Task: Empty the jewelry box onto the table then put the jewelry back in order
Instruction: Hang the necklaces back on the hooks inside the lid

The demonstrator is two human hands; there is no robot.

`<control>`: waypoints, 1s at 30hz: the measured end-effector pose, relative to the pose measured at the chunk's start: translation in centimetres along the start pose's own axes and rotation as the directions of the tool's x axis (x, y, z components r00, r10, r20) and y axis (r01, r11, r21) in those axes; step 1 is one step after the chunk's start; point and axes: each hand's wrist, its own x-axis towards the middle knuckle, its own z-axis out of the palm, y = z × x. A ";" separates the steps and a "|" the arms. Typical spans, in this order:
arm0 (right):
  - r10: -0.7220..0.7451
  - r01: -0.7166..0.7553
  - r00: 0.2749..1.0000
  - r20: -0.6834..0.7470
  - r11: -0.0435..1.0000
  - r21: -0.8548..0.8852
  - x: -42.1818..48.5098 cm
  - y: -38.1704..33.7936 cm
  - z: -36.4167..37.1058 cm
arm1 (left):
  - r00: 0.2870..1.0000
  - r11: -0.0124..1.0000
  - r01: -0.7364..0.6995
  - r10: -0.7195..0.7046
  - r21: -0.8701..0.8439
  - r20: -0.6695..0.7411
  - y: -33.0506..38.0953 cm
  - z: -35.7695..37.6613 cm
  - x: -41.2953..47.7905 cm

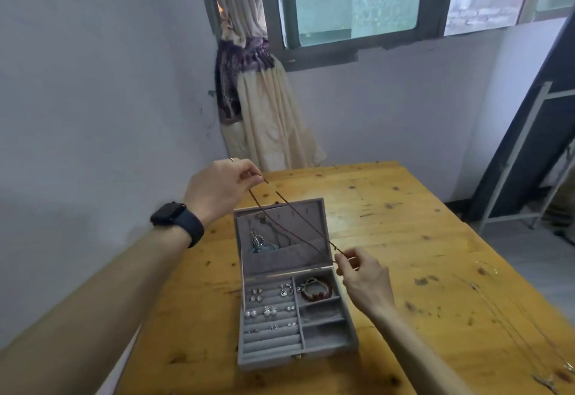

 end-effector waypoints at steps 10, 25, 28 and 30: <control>-0.209 0.230 0.973 0.099 0.917 -0.325 5.2 -3.7 3.8 | 0.998 0.998 -0.020 0.016 -0.057 -0.066 -0.2 -0.4 1.7; -0.182 0.293 0.950 0.254 0.798 -0.526 7.2 -4.5 3.4 | 0.998 0.997 -0.056 0.054 -0.060 -0.043 1.5 1.2 2.9; -0.171 0.317 0.934 0.313 0.802 -0.506 7.3 -4.4 3.3 | 0.999 0.997 -0.054 0.053 -0.056 -0.011 1.8 1.9 2.8; -0.164 0.329 0.922 0.350 0.808 -0.488 7.3 -4.3 3.3 | 0.998 0.997 -0.051 0.052 -0.049 0.017 2.0 2.5 2.6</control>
